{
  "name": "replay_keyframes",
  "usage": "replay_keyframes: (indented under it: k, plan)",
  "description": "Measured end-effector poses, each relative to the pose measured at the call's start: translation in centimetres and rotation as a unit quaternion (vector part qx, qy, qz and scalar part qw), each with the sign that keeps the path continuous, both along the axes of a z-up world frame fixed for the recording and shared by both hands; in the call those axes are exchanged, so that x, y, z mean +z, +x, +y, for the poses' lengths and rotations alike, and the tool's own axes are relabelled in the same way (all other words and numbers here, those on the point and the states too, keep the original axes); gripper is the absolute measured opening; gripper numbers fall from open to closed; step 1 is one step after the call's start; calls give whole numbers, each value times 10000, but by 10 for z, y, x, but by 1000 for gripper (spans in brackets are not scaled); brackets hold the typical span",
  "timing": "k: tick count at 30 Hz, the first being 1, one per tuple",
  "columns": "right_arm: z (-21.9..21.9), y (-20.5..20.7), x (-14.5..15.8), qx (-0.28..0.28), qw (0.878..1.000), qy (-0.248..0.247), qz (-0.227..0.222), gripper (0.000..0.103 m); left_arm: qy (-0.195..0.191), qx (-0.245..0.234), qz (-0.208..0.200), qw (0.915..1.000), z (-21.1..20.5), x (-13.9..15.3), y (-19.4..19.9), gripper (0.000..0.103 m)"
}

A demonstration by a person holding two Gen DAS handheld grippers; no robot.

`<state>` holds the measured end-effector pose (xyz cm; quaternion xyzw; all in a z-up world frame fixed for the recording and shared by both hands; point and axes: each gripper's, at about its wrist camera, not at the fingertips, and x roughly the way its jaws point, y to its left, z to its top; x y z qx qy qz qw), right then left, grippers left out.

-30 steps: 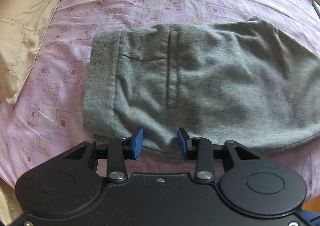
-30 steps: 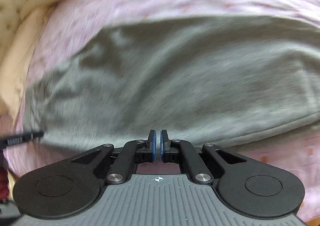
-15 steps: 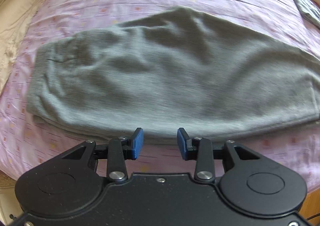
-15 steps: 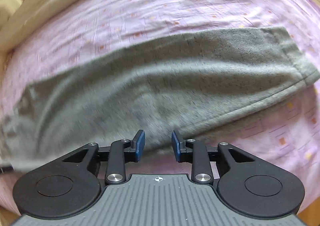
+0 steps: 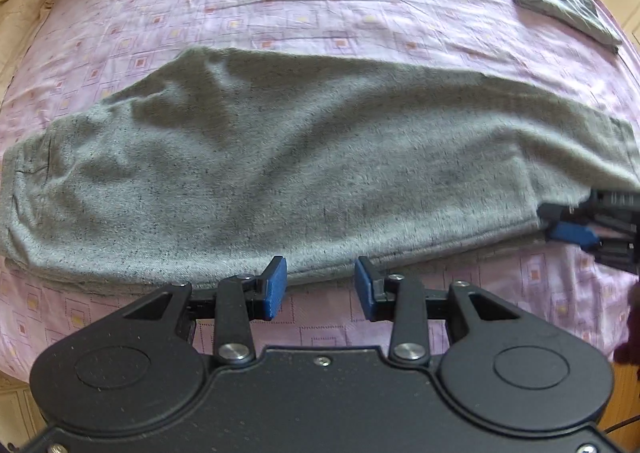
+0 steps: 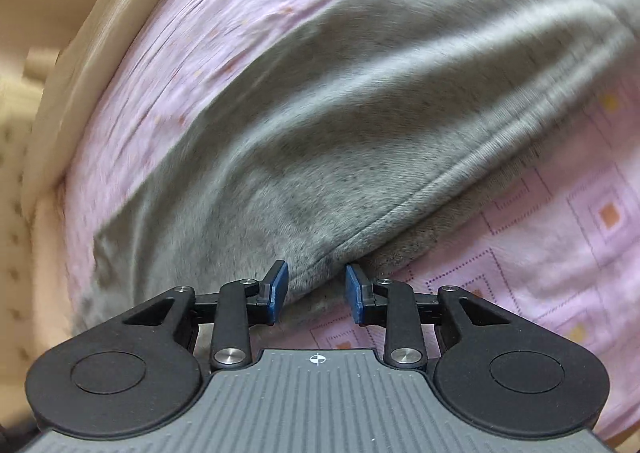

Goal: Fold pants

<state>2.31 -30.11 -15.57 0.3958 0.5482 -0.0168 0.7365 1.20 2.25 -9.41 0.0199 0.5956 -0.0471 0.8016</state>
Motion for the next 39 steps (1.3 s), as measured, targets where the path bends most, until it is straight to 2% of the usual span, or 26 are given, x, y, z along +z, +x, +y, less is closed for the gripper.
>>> replay_keyframes:
  k: [2, 3, 4, 9, 11, 13, 16, 22, 27, 30, 34, 38, 39]
  plan:
    - [-4, -2, -6, -424, 9987, 265, 12, 30, 117, -220, 25, 9997, -2, -3, -2, 46]
    - [-4, -3, -7, -596, 9976, 349, -39, 26, 162, -334, 30, 9993, -1, -6, -1, 46]
    - [-4, -5, -7, -764, 9965, 339, -74, 3, 207, -453, 40, 9987, -2, -7, -1, 46]
    - [10, -20, 17, -889, 9959, -144, -102, 4, 156, -738, -2, 9971, 7, -9, 11, 46]
    - [13, -23, 9, -854, 9957, -326, 152, 4, 83, -797, 58, 9968, 10, -13, 19, 46]
    - [10, -21, -3, -969, 9942, -250, 401, 7, 60, -860, 92, 9962, 12, -15, 27, 46]
    - [4, -27, 8, -1323, 9910, -67, 207, 18, -63, -986, 31, 9951, 9, -13, 37, 46]
    - [4, -40, 52, -864, 9893, -1087, -445, 19, -240, -1550, -65, 9876, -30, -17, 57, 46]
    - [-10, -11, 49, -443, 9853, -1565, -529, 19, -335, -1697, -242, 9846, -77, -18, 80, 46]
    - [-21, 20, 43, 22, 9813, -1834, -575, 19, -362, -1498, -285, 9876, -102, -22, 98, 46]
    - [-44, 56, 35, 586, 9769, -1983, -534, 19, -349, -988, -202, 9943, -122, -40, 123, 46]
    - [-76, 76, 22, 988, 9689, -2242, -354, 19, 35, -483, 30, 9988, -127, -64, 143, 48]
    - [-87, 77, 19, 1009, 9668, -2328, -303, 19, 82, -400, 4, 9992, -126, -66, 147, 53]
